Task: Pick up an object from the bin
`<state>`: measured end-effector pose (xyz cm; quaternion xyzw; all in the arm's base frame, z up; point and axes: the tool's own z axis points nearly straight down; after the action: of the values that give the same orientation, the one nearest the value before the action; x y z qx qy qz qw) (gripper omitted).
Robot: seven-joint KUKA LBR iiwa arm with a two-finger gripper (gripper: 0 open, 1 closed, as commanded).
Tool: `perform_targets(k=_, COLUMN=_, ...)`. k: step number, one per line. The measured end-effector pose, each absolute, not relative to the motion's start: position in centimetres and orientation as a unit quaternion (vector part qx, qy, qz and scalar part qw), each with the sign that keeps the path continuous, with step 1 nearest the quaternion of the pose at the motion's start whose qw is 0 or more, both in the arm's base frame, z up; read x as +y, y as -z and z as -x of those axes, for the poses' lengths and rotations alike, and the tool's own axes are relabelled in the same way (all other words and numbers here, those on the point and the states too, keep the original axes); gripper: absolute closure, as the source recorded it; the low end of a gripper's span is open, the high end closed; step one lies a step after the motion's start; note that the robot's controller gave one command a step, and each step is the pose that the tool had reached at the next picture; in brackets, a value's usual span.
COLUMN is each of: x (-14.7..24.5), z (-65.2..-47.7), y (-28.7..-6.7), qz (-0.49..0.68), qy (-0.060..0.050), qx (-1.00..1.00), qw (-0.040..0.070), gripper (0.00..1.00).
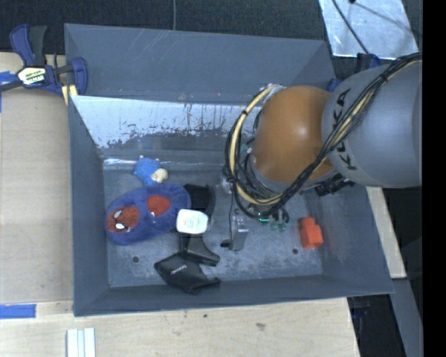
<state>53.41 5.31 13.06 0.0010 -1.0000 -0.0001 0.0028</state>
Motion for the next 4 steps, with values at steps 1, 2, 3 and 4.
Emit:
perform_targets(k=1, x=11.9, z=-56.6, y=-8.4, qz=0.02, qy=0.0, qx=-1.0, qw=0.001, gripper=0.0)
perform_targets(k=2, x=17.8, z=-56.4, y=-10.2, qz=0.004, qy=-0.004, qx=-1.0, qw=-0.006, gripper=0.0)
perform_targets(k=3, x=19.3, z=-53.7, y=-11.3, qz=-0.099, qy=-0.002, qx=-0.995, qw=-0.004, gripper=0.0)
perform_targets(k=4, x=19.6, z=-51.5, y=-7.9, qz=-0.257, qy=-0.003, qx=-0.966, qw=-0.022, gripper=0.0)
